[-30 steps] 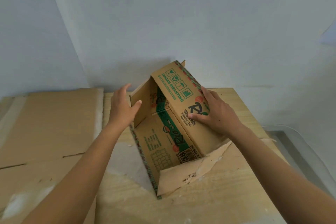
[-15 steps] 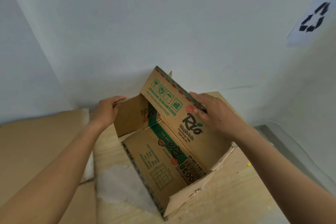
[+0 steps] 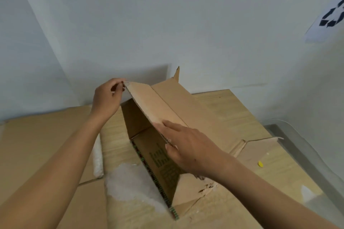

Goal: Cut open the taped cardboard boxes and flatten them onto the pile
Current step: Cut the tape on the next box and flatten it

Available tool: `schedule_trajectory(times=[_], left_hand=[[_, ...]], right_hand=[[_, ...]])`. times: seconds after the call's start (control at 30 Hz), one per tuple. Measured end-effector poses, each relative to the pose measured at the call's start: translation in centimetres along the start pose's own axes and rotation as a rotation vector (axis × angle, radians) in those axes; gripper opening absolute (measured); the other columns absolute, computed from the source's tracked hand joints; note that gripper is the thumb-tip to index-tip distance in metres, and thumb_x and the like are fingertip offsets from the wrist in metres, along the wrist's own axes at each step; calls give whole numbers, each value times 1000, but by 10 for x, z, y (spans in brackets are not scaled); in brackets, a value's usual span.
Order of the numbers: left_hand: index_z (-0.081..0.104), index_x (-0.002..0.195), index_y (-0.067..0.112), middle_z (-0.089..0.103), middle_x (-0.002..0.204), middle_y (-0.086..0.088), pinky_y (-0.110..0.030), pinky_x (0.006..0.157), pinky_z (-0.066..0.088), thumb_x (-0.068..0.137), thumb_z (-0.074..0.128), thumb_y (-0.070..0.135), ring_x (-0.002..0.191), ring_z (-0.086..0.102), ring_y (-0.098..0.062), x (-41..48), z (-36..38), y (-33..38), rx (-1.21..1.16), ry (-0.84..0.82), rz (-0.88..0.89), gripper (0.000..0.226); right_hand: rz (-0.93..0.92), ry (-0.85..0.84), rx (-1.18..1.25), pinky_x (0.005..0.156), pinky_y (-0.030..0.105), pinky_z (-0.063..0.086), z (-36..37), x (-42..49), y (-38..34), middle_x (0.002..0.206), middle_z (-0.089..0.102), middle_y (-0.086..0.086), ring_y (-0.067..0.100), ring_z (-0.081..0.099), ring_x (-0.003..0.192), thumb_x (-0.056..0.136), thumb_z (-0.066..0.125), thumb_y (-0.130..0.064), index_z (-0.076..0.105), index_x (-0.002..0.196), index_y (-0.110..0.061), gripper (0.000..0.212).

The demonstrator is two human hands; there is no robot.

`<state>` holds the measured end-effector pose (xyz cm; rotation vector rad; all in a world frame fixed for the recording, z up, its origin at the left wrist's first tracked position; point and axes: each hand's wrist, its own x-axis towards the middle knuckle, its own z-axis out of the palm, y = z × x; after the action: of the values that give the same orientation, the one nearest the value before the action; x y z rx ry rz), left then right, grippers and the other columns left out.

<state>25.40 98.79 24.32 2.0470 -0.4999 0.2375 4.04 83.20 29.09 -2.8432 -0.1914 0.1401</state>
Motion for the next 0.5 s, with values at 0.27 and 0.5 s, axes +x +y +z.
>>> schedule_trajectory(times=[0.27, 0.5], left_hand=[[58, 130, 24, 50, 141, 4, -33, 113, 25, 98, 49, 21, 136, 37, -14, -25, 30, 48, 234, -442, 290, 33], [27, 148, 34, 10, 161, 3, -40, 119, 1, 102, 34, 42, 148, 1, -18, -30, 61, 39, 495, -759, 234, 48]], right_hand=[[42, -1, -172, 112, 44, 22, 36, 8, -6, 157, 17, 0, 26, 15, 144, 99, 36, -36, 20, 149, -26, 53], [33, 28, 9, 107, 36, 33, 32, 8, 9, 144, 43, 7, 25, 40, 131, 98, 43, -35, 54, 128, -20, 35]])
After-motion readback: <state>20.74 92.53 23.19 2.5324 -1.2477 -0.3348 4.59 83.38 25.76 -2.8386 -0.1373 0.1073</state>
